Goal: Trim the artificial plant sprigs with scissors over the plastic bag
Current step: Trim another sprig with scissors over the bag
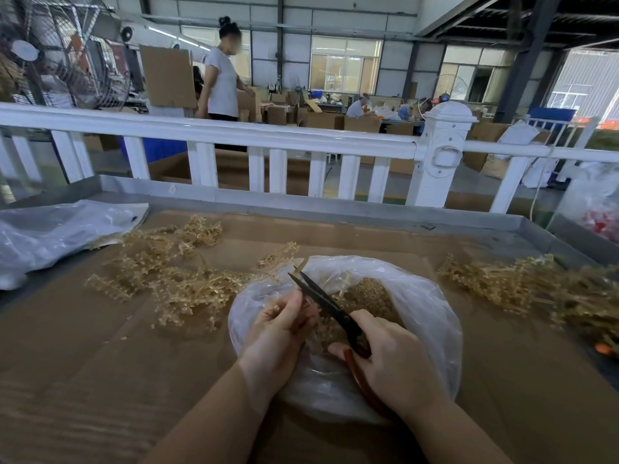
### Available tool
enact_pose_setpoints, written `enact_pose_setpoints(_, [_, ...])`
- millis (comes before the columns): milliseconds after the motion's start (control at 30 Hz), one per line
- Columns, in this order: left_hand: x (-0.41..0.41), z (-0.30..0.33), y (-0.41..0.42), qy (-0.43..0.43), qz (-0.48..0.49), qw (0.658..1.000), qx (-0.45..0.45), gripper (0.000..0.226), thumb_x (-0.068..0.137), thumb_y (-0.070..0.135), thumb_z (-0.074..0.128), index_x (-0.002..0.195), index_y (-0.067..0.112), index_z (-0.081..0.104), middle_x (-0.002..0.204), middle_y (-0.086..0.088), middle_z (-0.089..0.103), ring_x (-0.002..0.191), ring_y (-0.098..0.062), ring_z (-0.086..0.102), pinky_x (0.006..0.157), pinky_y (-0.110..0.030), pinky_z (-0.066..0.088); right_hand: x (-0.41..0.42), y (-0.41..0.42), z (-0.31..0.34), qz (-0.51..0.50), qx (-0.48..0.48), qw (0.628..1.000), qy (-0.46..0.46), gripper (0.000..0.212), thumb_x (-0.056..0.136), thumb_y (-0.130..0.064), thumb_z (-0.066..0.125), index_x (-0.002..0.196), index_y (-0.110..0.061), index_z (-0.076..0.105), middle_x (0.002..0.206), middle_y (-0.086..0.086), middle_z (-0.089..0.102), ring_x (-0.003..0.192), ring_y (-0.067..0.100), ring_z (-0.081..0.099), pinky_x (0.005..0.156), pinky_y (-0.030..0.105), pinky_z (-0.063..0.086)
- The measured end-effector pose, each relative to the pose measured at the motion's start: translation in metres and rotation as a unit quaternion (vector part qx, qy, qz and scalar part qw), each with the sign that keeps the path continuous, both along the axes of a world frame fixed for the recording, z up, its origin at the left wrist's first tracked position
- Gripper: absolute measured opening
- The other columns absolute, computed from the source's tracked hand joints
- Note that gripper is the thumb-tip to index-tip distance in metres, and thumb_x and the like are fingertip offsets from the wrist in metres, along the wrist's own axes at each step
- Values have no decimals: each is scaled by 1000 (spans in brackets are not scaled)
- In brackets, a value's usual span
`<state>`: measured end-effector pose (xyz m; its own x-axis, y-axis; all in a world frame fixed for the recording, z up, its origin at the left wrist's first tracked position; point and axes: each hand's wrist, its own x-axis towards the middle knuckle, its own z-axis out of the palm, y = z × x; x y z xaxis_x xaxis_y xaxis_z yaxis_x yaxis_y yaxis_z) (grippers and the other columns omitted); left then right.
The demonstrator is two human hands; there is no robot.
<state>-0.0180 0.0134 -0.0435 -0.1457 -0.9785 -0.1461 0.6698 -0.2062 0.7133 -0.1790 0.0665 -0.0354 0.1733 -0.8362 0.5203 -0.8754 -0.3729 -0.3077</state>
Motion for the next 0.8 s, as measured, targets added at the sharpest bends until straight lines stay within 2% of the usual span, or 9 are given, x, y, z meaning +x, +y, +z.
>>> enact_pose_setpoints(100, [-1, 2, 2, 24, 0, 1000, 10, 12, 85, 10, 58, 87, 0, 63, 69, -8, 69, 61, -12, 68, 56, -22, 55, -1, 0, -2, -9, 3, 1000, -8, 40, 82, -59, 55, 101, -24, 61, 81, -8, 64, 75, 11, 60, 66, 19, 43])
enact_pose_setpoints(200, [-2, 4, 3, 22, 7, 1000, 5, 13, 90, 2, 51, 79, 3, 58, 59, -5, 63, 53, -11, 63, 53, -21, 54, -1, 0, -3, -18, -1, 1000, -2, 36, 81, -54, 63, 102, -24, 61, 82, -8, 64, 76, 12, 60, 67, 22, 46])
enact_pose_setpoints(267, [-1, 5, 4, 11, 5, 1000, 3, 14, 91, 2, 51, 78, 5, 56, 60, -4, 60, 54, -11, 60, 59, -22, 55, -1, -1, -3, -20, 2, 1000, 3, 37, 81, -54, 61, 103, -24, 61, 82, -7, 63, 77, 12, 59, 68, 21, 44])
enact_pose_setpoints(367, [0, 6, 5, 9, 3, 1000, 22, 13, 90, 4, 52, 78, 6, 56, 65, -5, 59, 58, -12, 58, 72, -26, 50, -1, -1, -3, -17, 8, 1000, 16, 45, 81, -61, 48, 104, -25, 60, 83, -8, 61, 79, 13, 57, 69, 20, 42])
enact_pose_setpoints(433, [0, 8, 5, 7, -2, 999, 34, 12, 91, 3, 52, 81, 5, 58, 69, -6, 61, 61, -12, 60, 74, -26, 50, -1, -2, -3, -15, 16, 1000, 19, 50, 81, -65, 41, 106, -26, 60, 85, -8, 60, 81, 12, 56, 71, 19, 42])
enact_pose_setpoints(567, [0, 10, 6, 1, -18, 999, 32, 14, 91, 0, 50, 83, 5, 61, 71, -6, 68, 62, -12, 65, 71, -24, 52, -1, -3, -2, -8, 20, 1000, 23, 52, 81, -66, 38, 107, -26, 59, 87, -8, 61, 83, 11, 56, 73, 20, 43])
enact_pose_setpoints(633, [0, 11, 6, -2, -28, 999, 22, 13, 89, 1, 51, 81, 5, 61, 70, -6, 68, 60, -11, 66, 71, -25, 52, -2, -3, -2, -3, 24, 1000, 21, 47, 83, -63, 44, 107, -25, 59, 88, -8, 61, 83, 11, 56, 73, 21, 44])
enact_pose_setpoints(800, [0, 13, 9, -8, -44, 999, 6, 15, 84, 1, 55, 72, 4, 63, 65, -7, 63, 58, -13, 64, 59, -23, 56, -3, -2, 0, 6, 27, 999, 16, 41, 85, -54, 57, 110, -22, 59, 89, -5, 64, 83, 14, 59, 73, 24, 47])
